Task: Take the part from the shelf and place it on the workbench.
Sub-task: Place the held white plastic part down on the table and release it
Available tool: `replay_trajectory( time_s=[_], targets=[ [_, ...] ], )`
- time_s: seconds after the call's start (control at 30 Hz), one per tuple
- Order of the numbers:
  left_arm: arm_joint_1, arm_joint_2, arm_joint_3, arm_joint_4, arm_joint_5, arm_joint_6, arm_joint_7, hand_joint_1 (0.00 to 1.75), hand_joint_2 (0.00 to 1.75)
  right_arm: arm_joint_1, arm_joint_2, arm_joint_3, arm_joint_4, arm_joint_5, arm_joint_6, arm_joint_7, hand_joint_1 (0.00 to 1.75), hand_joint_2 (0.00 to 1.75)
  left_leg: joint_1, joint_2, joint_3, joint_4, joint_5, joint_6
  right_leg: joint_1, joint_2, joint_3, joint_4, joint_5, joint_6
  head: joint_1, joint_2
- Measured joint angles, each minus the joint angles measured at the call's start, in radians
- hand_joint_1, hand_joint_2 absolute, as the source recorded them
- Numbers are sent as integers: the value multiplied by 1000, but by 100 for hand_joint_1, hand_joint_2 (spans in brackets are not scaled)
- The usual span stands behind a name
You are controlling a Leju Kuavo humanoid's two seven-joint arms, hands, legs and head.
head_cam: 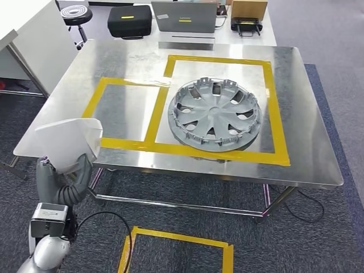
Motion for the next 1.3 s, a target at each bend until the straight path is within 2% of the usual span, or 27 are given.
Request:
replay_trajectory(
  time_s=[0.03, 0.07, 0.1, 0.2, 0.27, 0.33, 0.4, 0.43, 0.47, 0.5, 0.53, 0.57, 0.6, 0.7, 0.77, 0.83, 0.87, 0.93, 0.97, 1.0, 1.03, 1.1, 1.13, 1.17, 1.2, 1.27, 1.3],
  targets=[
    [0, 0, 0, 0, 0, 0, 0, 175, 175, 0, 0, 0, 0, 0, 0, 0, 0, 0, 1, 1, 17, -64, 51, 1, 0, 0, 9, -1, -9, 4, 0, 0],
    [0, 0, 0, 0, 0, 0, 0, 175, 175, 0, 0, -1, 0, 0, 0, 0, 0, 0, 0, 3, 31, -117, 81, 2, 0, 0, 18, -2, -18, 9, 1, 0],
    [0, 0, 0, 0, 0, 0, 0, 175, 175, -1, 0, -1, 0, 0, 0, 0, 0, 0, -3, 5, 40, -155, 98, 7, 0, 0, 23, -3, -24, 16, 1, 0],
    [2, 1, 0, 0, 0, 0, 0, 175, 175, -1, 0, -1, 0, 0, 0, 0, 0, 0, -12, 5, 49, -186, 100, 31, -1, -3, 35, -1, -28, 39, 2, 0],
    [2, 0, 0, 0, 0, 0, 0, 175, 175, -2, 0, 0, 0, 0, 0, 0, 0, 0, -11, 4, 70, -195, 98, 47, -3, -3, 29, 27, -40, 47, 5, 0],
    [0, 0, 0, -1, -1, 0, 0, 175, 175, -4, 0, 1, 0, -1, 0, 0, 0, 0, -12, 4, 87, -201, 90, 59, -3, -2, -26, 121, -87, 50, 14, 0],
    [-1, 0, 0, -1, -1, 0, 0, 175, 175, -5, 0, 2, 0, -1, 0, 0, 0, 0, -17, 3, 95, -200, 80, 66, -3, -2, -113, 244, -133, 53, 19, 0],
    [0, -1, 0, -1, -1, 0, 0, 175, 175, -4, 0, 2, 0, -1, 0, 0, 0, 0, -19, 2, 102, -200, 73, 67, -2, -2, -146, 276, -133, 53, 20, 0],
    [1, -1, 0, -1, -1, 0, 0, 175, 175, -3, 0, 2, 0, -1, 0, 0, 0, 0, -21, 1, 111, -200, 65, 67, -1, -2, -163, 272, -112, 51, 21, 0],
    [1, -1, 0, -1, -1, 0, 0, 175, 175, -2, 0, 2, 0, -1, 0, 0, 0, 0, -23, 1, 124, -200, 55, 67, 0, -2, -162, 233, -70, 47, 21, 0],
    [1, -1, 0, -1, -1, 0, 0, 175, 175, -2, 0, 2, 0, -1, 0, 0, 0, 0, -24, 0, 137, -201, 45, 66, 3, -2, -148, 170, -17, 42, 21, 0],
    [1, -1, 0, -1, -1, 0, 0, 175, 175, -2, 0, 2, 0, -1, 0, 0, 0, 0, -24, 1, 148, -202, 35, 65, 6, -2, -132, 117, 24, 35, 21, 0],
    [1, -1, 0, 0, -1, 0, 0, 175, 175, -2, 0, 2, 0, -1, 0, 0, 0, 0, -24, 1, 157, -202, 29, 63, 9, -3, -122, 78, 45, 30, 19, 0],
    [1, -1, 0, 0, 0, -1, 0, 175, 175, 0, 0, 1, 0, 0, -1, 0, 0, 0, -23, 0, 164, -201, 19, 49, 17, -3, -112, 40, 38, 17, 13, 0],
    [2, 0, 0, 0, 0, -1, 0, 175, 175, 2, 0, 1, 0, 0, -1, 1, 0, 0, -22, 0, 172, -193, 15, 40, 14, 0, -91, 25, 43, 6, 11, 0],
    [-1, 0, 0, 0, -1, 0, 0, 175, 175, 1, 0, 0, 0, 0, -1, 0, 0, 0, -20, 0, 162, -149, -7, 30, 8, 2, -63, 12, 37, -2, 9, 0],
    [-2, 0, 0, 0, -1, 0, 0, 175, 175, 0, 0, -1, 0, 0, -1, 0, 0, 0, -17, 0, 139, -104, -30, 25, 7, 2, -52, 8, 33, -6, 8, 0],
    [-3, 0, 0, 0, -1, 0, 0, 175, 175, -2, 0, 0, 0, 0, 0, 0, 0, 0, -8, 1, 70, 8, -79, 13, 6, 8, -40, 7, 24, -7, 8, 0],
    [-2, 0, 0, 0, 0, 0, 0, 175, 175, -2, 0, 0, 0, 0, 0, 0, 0, 0, -3, 1, 39, 45, -86, 7, 5, 13, -34, 7, 18, -5, 7, 0],
    [-1, 0, 0, 0, 0, 0, 0, 175, 175, -2, 0, 1, 0, 0, 0, 0, 0, 0, 1, 1, 21, 53, -72, 1, 4, 19, -27, 7, 12, -3, 7, 0],
    [-1, 1, 0, 0, -1, 0, 0, 175, 175, -2, 0, 1, 1, 0, 0, 0, 0, 0, 6, 0, 19, 27, -36, -4, 1, 27, -17, 8, 5, 1, 7, 0],
    [-1, 1, 0, 1, -1, 0, 0, 175, 175, -1, 0, 0, 1, 0, 0, 0, 0, 0, 16, -18, 47, -79, 58, -16, -5, 44, 0, 7, -10, 14, 7, 0],
    [0, 1, 0, 2, 0, 0, 0, 175, 175, -3, 0, -1, 0, 0, 0, 0, 0, 0, 18, -33, 57, -126, 79, -18, -8, 53, 4, 8, -15, 22, 5, 0],
    [1, 1, 0, 3, 0, 0, 0, 175, 175, -4, 0, -1, 0, 0, 0, 0, 0, 0, 18, -47, 61, -152, 89, -15, -10, 61, 1, 10, -18, 30, 4, 0],
    [3, 1, 0, 4, 0, -1, 1, 175, 175, -6, 0, -2, 0, 0, 0, 1, 0, 0, 16, -56, 60, -157, 82, -8, -12, 69, -5, 12, -19, 37, 3, 0],
    [5, 1, 0, 3, 0, -1, 1, 175, 175, -6, 0, -1, 1, 0, 0, 1, 0, 0, 13, -45, 59, -166, 83, 9, -16, 79, -15, 15, -23, 49, 3, 0],
    [4, 1, 0, 3, 0, -1, 1, 175, 175, -4, 0, -1, 1, 0, 0, 1, 0, 0, 11, -35, 63, -171, 82, 16, -17, 69, -21, 22, -30, 53, 5, 0]
  ],
)
